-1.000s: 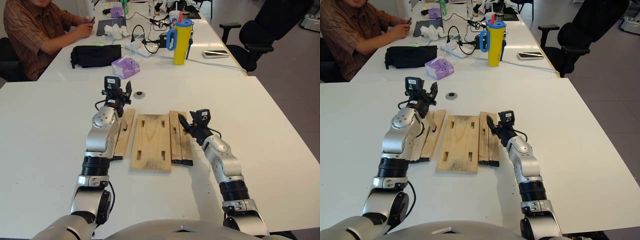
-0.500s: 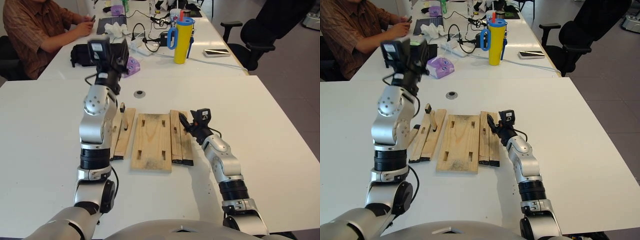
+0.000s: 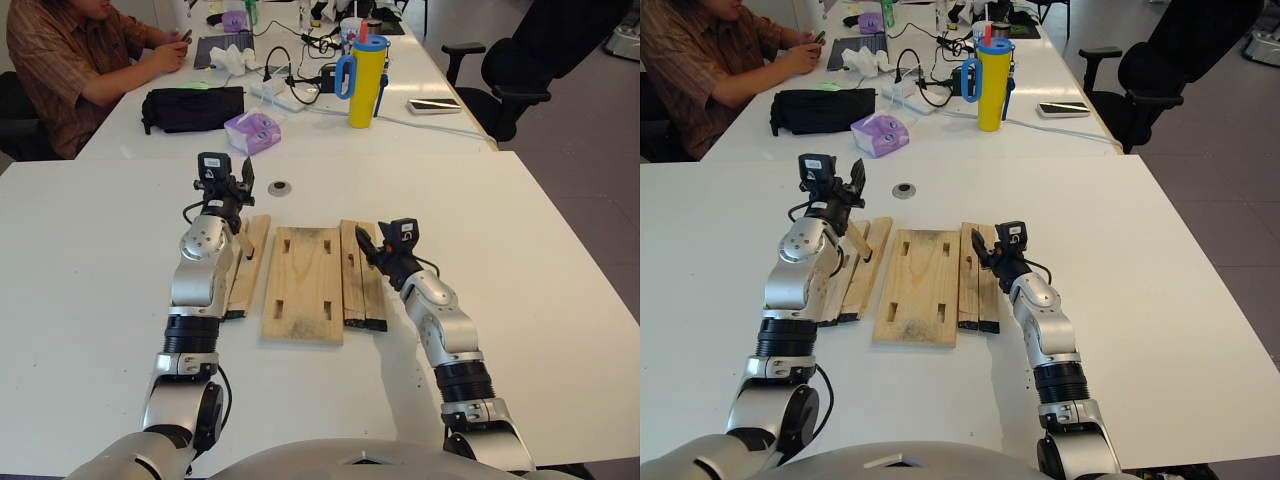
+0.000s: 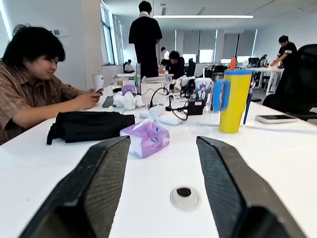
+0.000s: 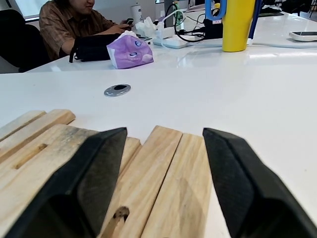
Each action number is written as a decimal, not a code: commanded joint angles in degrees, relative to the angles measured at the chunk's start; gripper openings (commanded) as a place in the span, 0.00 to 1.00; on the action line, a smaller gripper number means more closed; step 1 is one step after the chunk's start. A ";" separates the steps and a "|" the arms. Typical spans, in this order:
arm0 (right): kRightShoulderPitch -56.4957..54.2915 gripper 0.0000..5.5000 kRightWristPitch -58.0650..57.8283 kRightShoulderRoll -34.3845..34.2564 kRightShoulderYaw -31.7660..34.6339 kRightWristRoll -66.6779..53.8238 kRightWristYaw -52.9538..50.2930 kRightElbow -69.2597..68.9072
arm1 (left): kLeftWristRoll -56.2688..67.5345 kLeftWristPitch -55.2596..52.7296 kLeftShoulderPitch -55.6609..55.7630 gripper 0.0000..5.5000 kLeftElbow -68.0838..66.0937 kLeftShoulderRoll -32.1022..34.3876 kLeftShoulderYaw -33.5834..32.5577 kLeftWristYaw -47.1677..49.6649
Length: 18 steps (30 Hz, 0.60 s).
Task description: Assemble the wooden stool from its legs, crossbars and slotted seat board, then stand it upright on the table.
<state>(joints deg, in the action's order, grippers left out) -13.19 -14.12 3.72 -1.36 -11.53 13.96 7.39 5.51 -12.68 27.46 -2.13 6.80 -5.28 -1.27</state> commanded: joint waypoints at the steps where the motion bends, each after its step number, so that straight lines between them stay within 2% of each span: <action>1: 1.10 0.52 -0.45 0.47 0.14 0.59 0.03 -0.53 | 1.43 -3.66 0.23 0.45 16.53 -0.12 -1.31 1.60; 4: 1.37 0.52 -0.57 0.51 0.23 0.57 -0.14 -0.84 | 1.83 -8.47 -4.35 0.45 24.06 0.29 -0.98 1.62; 10: 1.94 0.52 -1.52 1.07 -0.33 0.70 0.23 -1.80 | 2.67 -16.45 -23.24 0.45 33.43 0.99 1.63 -1.31; 18: 2.39 0.52 -2.74 1.35 -1.85 1.00 1.19 -2.21 | 0.84 -15.44 -28.70 0.45 28.06 0.98 3.69 -2.56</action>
<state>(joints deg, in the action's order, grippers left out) -11.06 -16.03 4.77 -2.87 -10.65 14.62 6.03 6.67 -28.26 -0.40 28.69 7.73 -1.91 -3.67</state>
